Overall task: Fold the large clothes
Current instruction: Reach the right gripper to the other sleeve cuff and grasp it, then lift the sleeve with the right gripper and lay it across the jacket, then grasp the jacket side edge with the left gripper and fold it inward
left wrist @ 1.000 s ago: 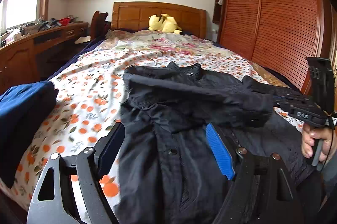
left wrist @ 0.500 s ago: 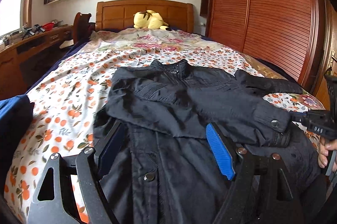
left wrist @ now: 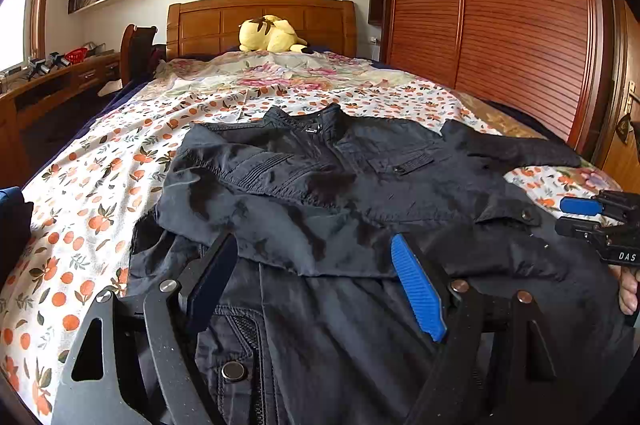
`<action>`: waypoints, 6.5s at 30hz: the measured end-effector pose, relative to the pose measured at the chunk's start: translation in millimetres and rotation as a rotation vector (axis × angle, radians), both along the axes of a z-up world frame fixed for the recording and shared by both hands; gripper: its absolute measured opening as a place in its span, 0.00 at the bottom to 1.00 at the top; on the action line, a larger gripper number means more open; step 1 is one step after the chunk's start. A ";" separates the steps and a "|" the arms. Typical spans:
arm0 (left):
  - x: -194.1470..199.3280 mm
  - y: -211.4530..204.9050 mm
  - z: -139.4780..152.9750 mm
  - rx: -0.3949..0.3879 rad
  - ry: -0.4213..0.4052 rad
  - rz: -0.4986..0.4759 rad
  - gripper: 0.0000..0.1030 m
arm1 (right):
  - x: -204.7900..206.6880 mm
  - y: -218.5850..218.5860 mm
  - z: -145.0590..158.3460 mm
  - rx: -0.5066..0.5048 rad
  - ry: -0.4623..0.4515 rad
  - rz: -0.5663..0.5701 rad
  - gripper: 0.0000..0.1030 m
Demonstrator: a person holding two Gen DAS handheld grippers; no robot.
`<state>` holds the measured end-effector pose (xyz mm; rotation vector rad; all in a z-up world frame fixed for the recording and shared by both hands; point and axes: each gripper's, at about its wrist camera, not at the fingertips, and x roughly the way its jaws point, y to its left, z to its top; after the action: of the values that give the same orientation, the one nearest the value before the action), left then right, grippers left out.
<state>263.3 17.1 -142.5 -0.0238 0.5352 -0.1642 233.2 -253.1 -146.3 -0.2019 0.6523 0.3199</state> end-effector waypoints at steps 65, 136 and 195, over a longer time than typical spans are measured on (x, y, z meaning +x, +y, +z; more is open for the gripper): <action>8.3 2.7 -19.5 -0.026 0.023 0.002 0.78 | 204.0 -361.1 8.1 0.028 0.244 -0.869 0.67; -25.9 55.6 1.9 -0.080 -0.040 0.084 0.78 | 83.3 44.0 212.6 -0.116 -0.087 0.330 0.13; 53.9 -94.5 29.1 0.163 0.162 -0.148 0.61 | 114.1 -18.8 16.4 0.062 0.109 0.107 0.45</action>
<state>317.3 -77.4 -113.4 0.1631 0.7113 -0.2640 347.3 -271.9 -129.9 -0.1611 0.7398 0.4558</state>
